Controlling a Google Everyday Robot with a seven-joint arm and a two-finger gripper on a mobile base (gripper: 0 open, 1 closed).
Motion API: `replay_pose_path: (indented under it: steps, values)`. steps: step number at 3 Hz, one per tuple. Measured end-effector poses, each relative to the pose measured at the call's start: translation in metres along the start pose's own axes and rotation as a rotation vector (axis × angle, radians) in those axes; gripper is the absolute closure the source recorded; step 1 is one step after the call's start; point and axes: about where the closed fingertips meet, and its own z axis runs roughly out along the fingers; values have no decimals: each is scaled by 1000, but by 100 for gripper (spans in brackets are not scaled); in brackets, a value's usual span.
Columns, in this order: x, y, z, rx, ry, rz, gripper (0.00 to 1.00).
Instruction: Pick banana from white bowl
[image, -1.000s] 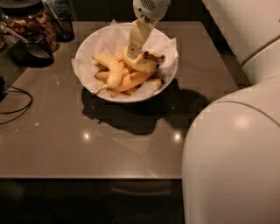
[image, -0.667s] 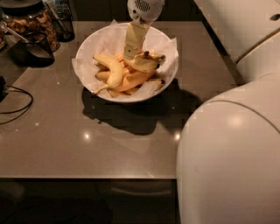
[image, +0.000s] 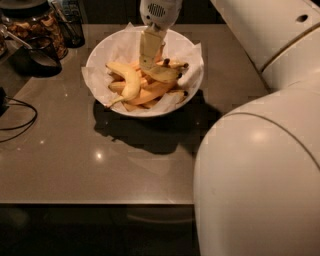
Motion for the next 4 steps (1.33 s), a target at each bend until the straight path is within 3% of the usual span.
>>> replay_pose_path:
  steps: [4]
  values:
    - [-3,-9,26,-33,42,-9,44]
